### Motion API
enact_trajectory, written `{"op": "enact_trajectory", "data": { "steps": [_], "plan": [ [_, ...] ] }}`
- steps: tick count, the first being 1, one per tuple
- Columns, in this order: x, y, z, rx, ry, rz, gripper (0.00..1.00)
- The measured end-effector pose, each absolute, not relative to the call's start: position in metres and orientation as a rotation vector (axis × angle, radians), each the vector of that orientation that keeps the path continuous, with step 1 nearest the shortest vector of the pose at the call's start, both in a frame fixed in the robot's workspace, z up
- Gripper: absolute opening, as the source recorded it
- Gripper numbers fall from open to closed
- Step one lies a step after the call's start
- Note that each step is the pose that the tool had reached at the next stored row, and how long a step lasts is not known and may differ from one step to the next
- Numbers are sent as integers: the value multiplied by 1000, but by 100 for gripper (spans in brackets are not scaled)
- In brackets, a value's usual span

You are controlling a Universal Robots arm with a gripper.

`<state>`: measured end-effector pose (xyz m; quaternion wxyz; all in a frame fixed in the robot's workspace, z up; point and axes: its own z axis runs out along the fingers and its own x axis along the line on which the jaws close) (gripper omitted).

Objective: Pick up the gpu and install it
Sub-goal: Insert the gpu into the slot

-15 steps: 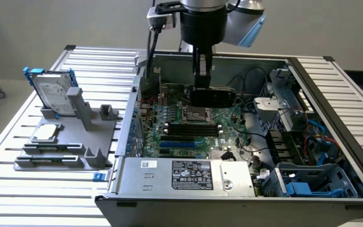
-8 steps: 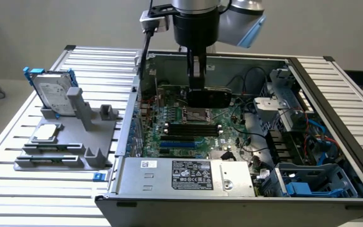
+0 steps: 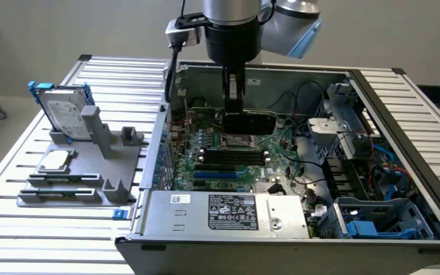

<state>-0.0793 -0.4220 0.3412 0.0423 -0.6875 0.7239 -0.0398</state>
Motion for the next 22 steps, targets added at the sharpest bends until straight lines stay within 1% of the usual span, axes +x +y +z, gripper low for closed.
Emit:
{"op": "enact_trajectory", "data": {
  "steps": [9, 22],
  "plan": [
    [-87, -422, 333, -2113, 2219, -109, 26],
    [-96, -427, 329, -2117, 2217, -108, 26]
  ]
}}
